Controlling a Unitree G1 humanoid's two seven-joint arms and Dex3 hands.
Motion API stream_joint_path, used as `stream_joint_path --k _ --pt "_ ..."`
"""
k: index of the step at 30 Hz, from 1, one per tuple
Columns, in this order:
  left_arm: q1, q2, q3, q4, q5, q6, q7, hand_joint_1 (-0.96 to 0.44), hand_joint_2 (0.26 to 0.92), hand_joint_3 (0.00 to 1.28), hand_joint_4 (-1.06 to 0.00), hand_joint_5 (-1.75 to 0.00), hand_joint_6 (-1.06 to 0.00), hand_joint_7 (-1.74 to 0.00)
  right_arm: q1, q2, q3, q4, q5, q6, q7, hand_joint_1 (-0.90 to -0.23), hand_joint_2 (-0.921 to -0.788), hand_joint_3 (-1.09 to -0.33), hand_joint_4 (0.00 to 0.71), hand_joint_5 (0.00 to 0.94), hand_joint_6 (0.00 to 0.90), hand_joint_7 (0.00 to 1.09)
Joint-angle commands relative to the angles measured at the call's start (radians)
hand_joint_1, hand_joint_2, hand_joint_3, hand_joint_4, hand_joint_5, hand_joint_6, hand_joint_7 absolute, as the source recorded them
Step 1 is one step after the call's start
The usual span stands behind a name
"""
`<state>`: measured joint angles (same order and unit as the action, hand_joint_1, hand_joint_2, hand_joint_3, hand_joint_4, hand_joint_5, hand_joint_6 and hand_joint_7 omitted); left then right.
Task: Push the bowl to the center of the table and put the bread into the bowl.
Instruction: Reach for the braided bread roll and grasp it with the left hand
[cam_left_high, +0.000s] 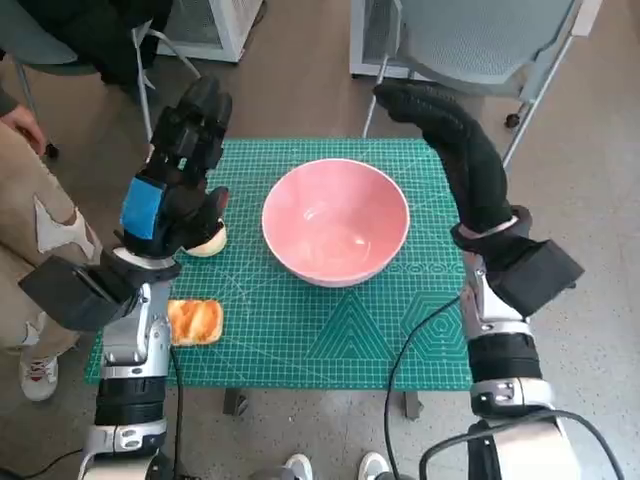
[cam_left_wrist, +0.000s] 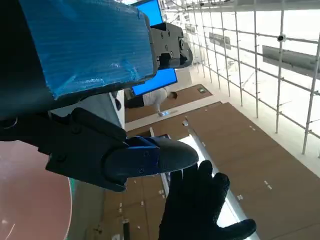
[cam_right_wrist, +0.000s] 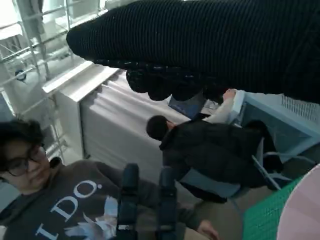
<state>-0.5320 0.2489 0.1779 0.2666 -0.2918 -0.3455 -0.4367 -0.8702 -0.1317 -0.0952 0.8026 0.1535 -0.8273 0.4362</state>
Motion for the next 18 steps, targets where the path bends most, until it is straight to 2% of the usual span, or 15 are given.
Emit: stream_joint_path --k 1,5,11,15,17,18 --pt "-0.006 0.016 0.006 -0.014 -0.003 0.015 -0.002 -0.75 0.921 0.37 -0.04 0.00 0.00 -0.34 0.040 0.000 0.008 -0.013 0.004 0.013 0.015 -0.728 -0.921 -0.843 0.142 0.004 -0.001 0.46" --pt "0.007 0.024 0.008 -0.043 -0.007 0.027 -0.002 -0.75 0.921 0.36 -0.04 0.00 0.00 -0.34 0.057 0.003 0.016 -0.045 -0.002 0.011 0.009 -0.729 -0.921 -0.840 0.142 0.004 -0.001 0.46" --pt "0.063 0.079 0.024 -0.183 -0.001 0.080 0.000 -0.73 0.921 0.37 -0.03 0.00 0.00 -0.34 0.086 0.000 0.030 -0.092 -0.016 0.000 -0.001 -0.731 -0.921 -0.832 0.143 0.004 -0.001 0.46" --pt "0.132 0.191 0.037 -0.353 0.083 0.169 0.000 -0.70 0.921 0.37 -0.04 0.00 0.00 -0.36 0.094 -0.006 0.034 -0.099 -0.022 -0.009 -0.003 -0.736 -0.921 -0.829 0.144 0.004 -0.001 0.46" --pt "0.191 0.307 0.058 -0.488 0.144 0.278 -0.033 -0.68 0.921 0.30 -0.04 0.00 0.00 -0.36 0.096 -0.010 0.036 -0.102 -0.028 -0.013 -0.008 -0.739 -0.921 -0.834 0.145 0.004 -0.001 0.46" --pt "0.232 0.387 0.082 -0.578 0.168 0.371 -0.066 -0.67 0.921 0.26 -0.04 0.00 0.00 -0.36 0.097 -0.013 0.036 -0.105 -0.033 -0.014 -0.011 -0.740 -0.921 -0.838 0.145 0.004 -0.001 0.46"
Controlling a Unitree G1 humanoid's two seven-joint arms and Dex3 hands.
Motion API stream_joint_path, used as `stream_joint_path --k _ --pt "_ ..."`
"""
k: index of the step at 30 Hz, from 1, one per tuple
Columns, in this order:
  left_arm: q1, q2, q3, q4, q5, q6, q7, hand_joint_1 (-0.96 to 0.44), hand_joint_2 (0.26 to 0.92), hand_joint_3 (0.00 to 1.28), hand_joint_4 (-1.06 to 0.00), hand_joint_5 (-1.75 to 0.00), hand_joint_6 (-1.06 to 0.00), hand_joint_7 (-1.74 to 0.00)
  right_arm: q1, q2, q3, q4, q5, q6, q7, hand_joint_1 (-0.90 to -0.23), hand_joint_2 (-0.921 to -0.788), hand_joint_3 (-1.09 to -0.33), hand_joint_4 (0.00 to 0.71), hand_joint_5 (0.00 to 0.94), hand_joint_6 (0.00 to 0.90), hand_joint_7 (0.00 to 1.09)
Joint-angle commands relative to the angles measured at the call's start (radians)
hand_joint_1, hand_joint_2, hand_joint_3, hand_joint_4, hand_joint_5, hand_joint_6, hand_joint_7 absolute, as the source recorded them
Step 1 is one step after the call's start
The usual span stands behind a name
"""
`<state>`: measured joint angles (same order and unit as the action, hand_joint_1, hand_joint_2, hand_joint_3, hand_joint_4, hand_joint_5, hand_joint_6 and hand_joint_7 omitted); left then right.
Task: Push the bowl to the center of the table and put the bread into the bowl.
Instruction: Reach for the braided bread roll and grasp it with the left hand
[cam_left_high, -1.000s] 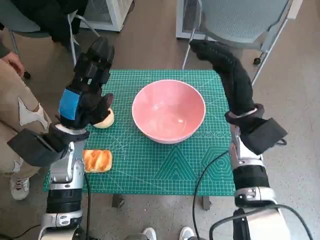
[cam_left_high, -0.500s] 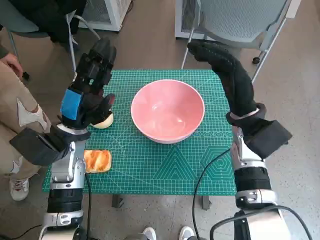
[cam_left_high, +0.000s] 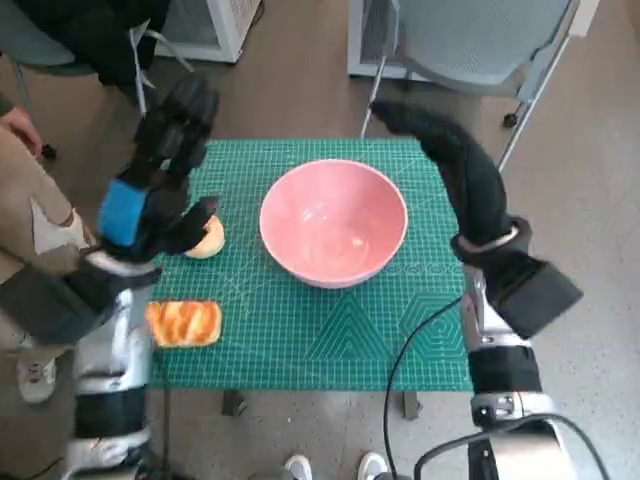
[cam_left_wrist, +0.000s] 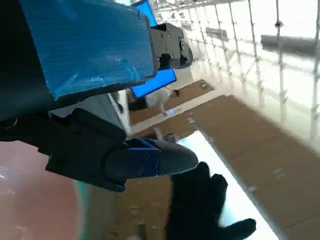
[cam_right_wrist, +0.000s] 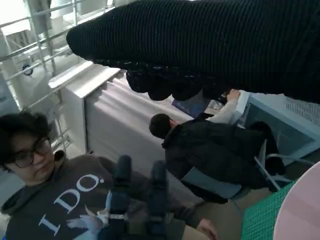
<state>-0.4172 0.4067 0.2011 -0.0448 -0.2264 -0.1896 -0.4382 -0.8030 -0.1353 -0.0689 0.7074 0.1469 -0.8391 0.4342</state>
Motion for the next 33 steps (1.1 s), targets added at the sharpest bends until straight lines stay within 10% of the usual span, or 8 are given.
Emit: stream_joint_path --k 1,7,17,33 --pt "0.143 0.278 0.077 -0.323 0.114 0.277 -0.087 -0.66 0.902 0.23 -0.03 0.00 0.00 -0.34 0.031 -0.011 0.010 -0.012 -0.030 -0.002 -0.012 -0.740 -0.921 -0.840 0.145 0.004 -0.001 0.46" --pt "0.289 0.525 0.211 -0.606 0.173 0.625 -0.233 -0.49 0.732 0.07 0.00 0.00 0.00 -0.19 0.028 -0.014 0.010 -0.019 -0.036 0.004 -0.018 -0.741 -0.921 -0.852 0.146 0.004 -0.001 0.45" --pt "0.448 0.471 0.337 -0.699 0.125 0.613 -0.265 -0.22 0.651 0.01 -0.03 -0.01 -0.07 -0.19 0.018 -0.009 0.009 -0.001 -0.036 0.001 -0.023 -0.744 -0.921 -0.851 0.146 0.003 -0.001 0.45" --pt "0.452 0.597 0.100 -0.794 0.314 0.858 -0.225 -0.30 0.660 0.01 -0.04 0.00 -0.18 -0.04 0.000 0.003 0.008 0.026 -0.016 0.020 -0.016 -0.736 -0.921 -0.850 0.147 0.003 -0.001 0.45"
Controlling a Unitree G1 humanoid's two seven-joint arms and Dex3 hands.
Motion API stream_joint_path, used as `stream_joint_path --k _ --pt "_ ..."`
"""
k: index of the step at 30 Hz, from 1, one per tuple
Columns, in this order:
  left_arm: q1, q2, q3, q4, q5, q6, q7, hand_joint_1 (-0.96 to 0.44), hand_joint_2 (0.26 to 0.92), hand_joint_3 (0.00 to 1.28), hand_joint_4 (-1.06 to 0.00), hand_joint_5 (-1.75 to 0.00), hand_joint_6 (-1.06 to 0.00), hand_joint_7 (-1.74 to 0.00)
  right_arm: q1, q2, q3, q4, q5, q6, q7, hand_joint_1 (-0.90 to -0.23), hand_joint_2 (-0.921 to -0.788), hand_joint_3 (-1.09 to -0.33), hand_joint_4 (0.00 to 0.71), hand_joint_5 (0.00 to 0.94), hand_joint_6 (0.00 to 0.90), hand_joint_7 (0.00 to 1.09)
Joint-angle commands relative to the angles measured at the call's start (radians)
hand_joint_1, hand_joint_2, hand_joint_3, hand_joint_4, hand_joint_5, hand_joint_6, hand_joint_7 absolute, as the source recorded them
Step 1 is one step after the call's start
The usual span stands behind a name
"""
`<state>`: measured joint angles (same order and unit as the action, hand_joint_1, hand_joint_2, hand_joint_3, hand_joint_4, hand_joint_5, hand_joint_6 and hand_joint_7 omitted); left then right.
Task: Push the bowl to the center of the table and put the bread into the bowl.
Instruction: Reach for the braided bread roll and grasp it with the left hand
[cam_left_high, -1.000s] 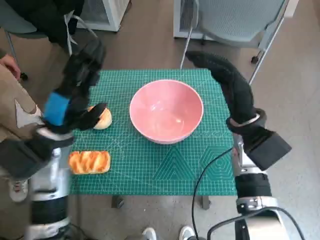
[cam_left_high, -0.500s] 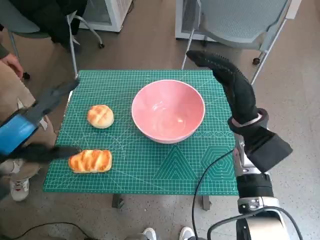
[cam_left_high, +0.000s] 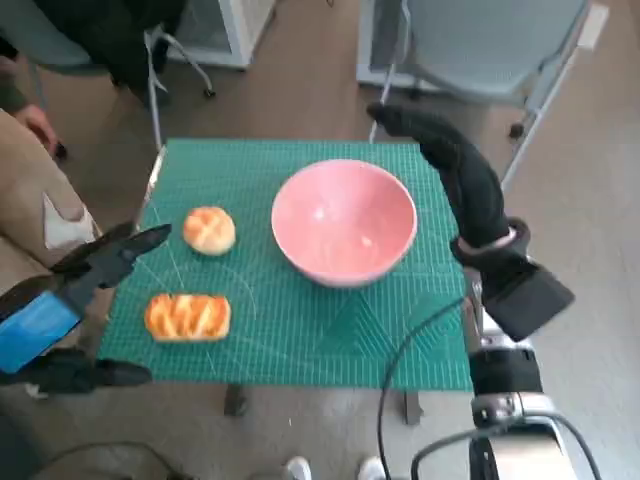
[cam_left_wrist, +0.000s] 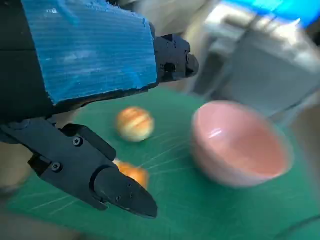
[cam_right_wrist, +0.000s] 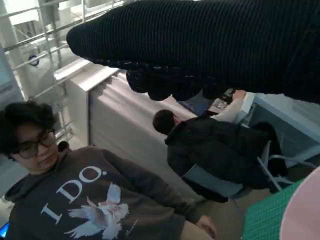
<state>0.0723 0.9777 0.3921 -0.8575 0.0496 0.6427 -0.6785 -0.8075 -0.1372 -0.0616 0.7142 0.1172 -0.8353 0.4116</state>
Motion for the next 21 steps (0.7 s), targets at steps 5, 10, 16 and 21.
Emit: stream_joint_path --k 5,10,16,21 --pt "-0.097 0.041 -0.198 0.065 0.076 0.049 0.021 -0.31 0.666 0.01 -0.04 0.00 -0.18 -0.02 0.004 0.003 -0.002 0.021 0.018 0.019 0.008 -0.733 -0.921 -0.850 0.147 0.002 -0.001 0.45" --pt "-0.166 0.050 -0.305 0.132 0.116 0.069 0.015 -0.29 0.672 0.01 -0.04 0.00 -0.18 -0.01 -0.001 0.002 -0.005 0.025 0.028 0.022 0.014 -0.727 -0.921 -0.853 0.146 0.002 -0.001 0.44" --pt "-0.246 0.046 -0.424 0.224 0.177 0.068 0.010 -0.30 0.682 0.01 -0.04 0.00 -0.19 -0.01 0.000 0.007 -0.003 0.018 0.039 0.022 0.018 -0.722 -0.921 -0.856 0.145 0.001 -0.001 0.44" --pt "-0.301 0.028 -0.491 0.286 0.210 0.074 0.005 -0.30 0.687 0.01 -0.04 0.00 -0.19 -0.01 0.000 0.008 -0.003 0.019 0.043 0.017 0.018 -0.720 -0.921 -0.856 0.146 0.001 -0.001 0.44"
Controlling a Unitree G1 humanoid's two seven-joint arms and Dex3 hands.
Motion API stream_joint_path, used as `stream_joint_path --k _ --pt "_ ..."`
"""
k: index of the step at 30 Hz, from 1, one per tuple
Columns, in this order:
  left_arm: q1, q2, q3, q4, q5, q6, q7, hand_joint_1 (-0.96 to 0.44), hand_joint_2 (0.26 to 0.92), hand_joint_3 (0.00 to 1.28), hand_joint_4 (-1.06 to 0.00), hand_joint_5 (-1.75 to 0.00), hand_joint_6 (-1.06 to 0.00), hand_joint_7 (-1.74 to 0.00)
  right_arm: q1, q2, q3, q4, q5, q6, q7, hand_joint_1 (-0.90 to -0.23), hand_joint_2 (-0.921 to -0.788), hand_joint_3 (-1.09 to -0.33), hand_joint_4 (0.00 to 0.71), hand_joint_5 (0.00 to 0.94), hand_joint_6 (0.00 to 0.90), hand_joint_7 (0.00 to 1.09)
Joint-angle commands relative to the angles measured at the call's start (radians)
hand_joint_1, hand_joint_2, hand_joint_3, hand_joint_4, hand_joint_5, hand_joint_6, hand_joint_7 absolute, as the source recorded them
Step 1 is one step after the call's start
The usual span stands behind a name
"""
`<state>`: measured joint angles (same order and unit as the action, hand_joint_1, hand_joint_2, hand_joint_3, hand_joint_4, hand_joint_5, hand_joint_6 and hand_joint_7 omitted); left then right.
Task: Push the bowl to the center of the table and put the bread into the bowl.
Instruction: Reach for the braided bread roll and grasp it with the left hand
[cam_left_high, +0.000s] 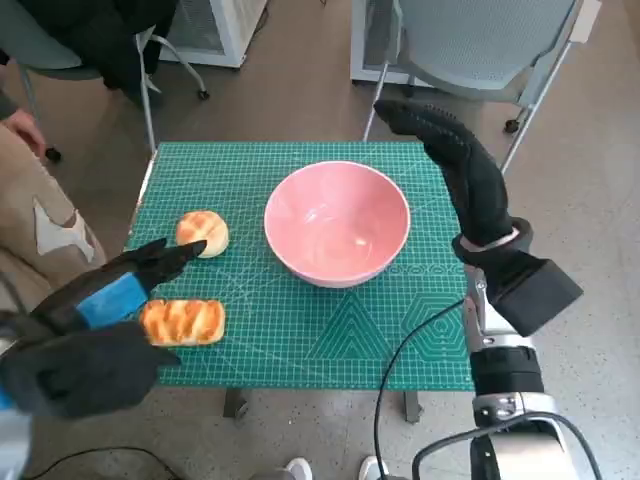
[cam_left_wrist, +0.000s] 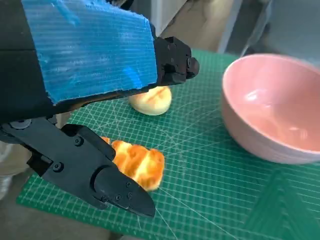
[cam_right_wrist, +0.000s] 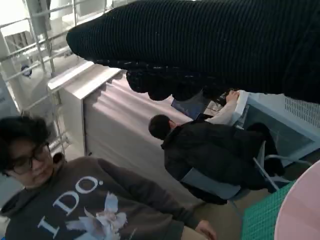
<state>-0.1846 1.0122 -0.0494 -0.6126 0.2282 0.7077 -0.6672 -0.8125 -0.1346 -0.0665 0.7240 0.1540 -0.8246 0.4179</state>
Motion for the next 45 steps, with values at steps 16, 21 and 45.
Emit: stream_joint_path --k 16,21,45 --pt "-0.116 -0.037 -0.138 0.148 0.079 -0.008 -0.018 -0.29 0.698 0.01 -0.04 0.00 -0.19 0.00 0.004 0.008 -0.005 0.019 0.018 -0.004 0.022 -0.718 -0.921 -0.857 0.146 0.001 -0.001 0.44" --pt "-0.119 -0.044 -0.146 0.161 0.085 -0.012 -0.024 -0.31 0.699 0.00 -0.04 0.00 -0.19 0.00 0.003 0.007 -0.009 0.023 0.022 -0.006 0.028 -0.718 -0.921 -0.857 0.145 0.001 -0.001 0.44" --pt "-0.112 -0.067 -0.195 0.189 0.139 -0.005 -0.038 -0.29 0.702 0.00 -0.07 -0.01 -0.20 0.00 0.004 0.006 -0.011 0.018 0.020 0.000 0.028 -0.712 -0.921 -0.862 0.144 0.000 -0.001 0.44"
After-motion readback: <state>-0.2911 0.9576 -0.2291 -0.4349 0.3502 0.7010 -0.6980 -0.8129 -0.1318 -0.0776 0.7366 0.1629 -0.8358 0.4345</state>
